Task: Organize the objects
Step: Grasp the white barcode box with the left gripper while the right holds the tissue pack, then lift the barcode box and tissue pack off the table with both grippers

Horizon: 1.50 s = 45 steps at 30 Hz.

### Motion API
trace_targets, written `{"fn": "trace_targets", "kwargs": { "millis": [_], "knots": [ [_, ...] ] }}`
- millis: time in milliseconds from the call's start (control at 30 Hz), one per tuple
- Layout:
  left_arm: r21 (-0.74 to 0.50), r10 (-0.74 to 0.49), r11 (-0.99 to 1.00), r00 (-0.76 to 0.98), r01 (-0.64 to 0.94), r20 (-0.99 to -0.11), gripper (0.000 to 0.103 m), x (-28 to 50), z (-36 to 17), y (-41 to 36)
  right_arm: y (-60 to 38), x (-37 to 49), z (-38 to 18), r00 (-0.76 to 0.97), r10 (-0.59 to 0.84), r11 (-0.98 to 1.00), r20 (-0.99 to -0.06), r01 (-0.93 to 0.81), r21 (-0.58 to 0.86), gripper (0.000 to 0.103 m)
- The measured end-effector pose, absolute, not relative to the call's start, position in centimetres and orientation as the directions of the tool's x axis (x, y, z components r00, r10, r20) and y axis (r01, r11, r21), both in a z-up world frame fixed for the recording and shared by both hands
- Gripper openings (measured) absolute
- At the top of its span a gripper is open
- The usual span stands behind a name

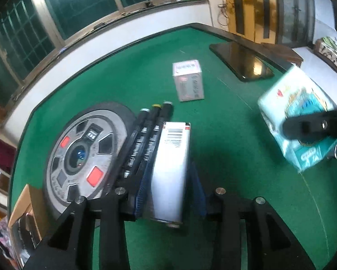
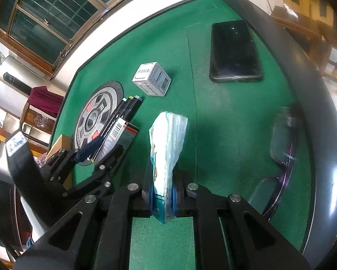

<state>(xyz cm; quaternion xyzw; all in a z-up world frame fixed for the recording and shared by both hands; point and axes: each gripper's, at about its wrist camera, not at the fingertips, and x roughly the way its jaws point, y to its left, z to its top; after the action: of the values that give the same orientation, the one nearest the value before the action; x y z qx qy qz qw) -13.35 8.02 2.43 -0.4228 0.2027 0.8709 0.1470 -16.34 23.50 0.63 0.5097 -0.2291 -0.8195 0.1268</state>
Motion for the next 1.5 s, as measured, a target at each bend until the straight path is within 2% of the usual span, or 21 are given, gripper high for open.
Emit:
{"fn": "trace_targets", "kwargs": {
  "millis": [67,200,367,533,700,1500],
  "knots": [
    [0.209,0.104,-0.875,-0.591,-0.437,-0.800,0.023,-12.7,2.1,8.6,23.5,-16.3,0.6,-0.448,-0.439,-0.863,-0.778,-0.029,0.504,0.009],
    [0.140,0.133,-0.909,-0.592,-0.392,-0.795,0.023,-11.5,2.2,8.8,23.6,-16.3,0.5,-0.444,-0.439,-0.863,-0.781,-0.033,0.504,0.009],
    [-0.048,0.219,-0.955,-0.588,-0.292,-0.779,0.022,-10.7,2.5,7.0,23.6,-16.3,0.6,-0.443,-0.435,-0.866,-0.784,-0.032,0.499,0.009],
    [-0.108,0.252,-0.961,-0.644,-0.256,-0.722,0.022,-9.3,3.8,5.2,22.6,-16.2,0.3,-0.427,-0.441,-0.871,-0.789,-0.008,0.491,0.009],
    [-0.091,0.231,-0.968,-0.685,-0.234,-0.691,0.022,-9.5,4.5,4.2,21.4,-16.1,0.3,-0.419,-0.450,-0.877,-0.788,0.039,0.480,0.009],
    [-0.104,0.222,-0.972,-0.691,-0.208,-0.688,0.023,-9.6,4.0,3.4,19.9,-16.0,-0.5,-0.399,-0.456,-0.883,-0.796,0.093,0.459,0.009]
  ]
}}
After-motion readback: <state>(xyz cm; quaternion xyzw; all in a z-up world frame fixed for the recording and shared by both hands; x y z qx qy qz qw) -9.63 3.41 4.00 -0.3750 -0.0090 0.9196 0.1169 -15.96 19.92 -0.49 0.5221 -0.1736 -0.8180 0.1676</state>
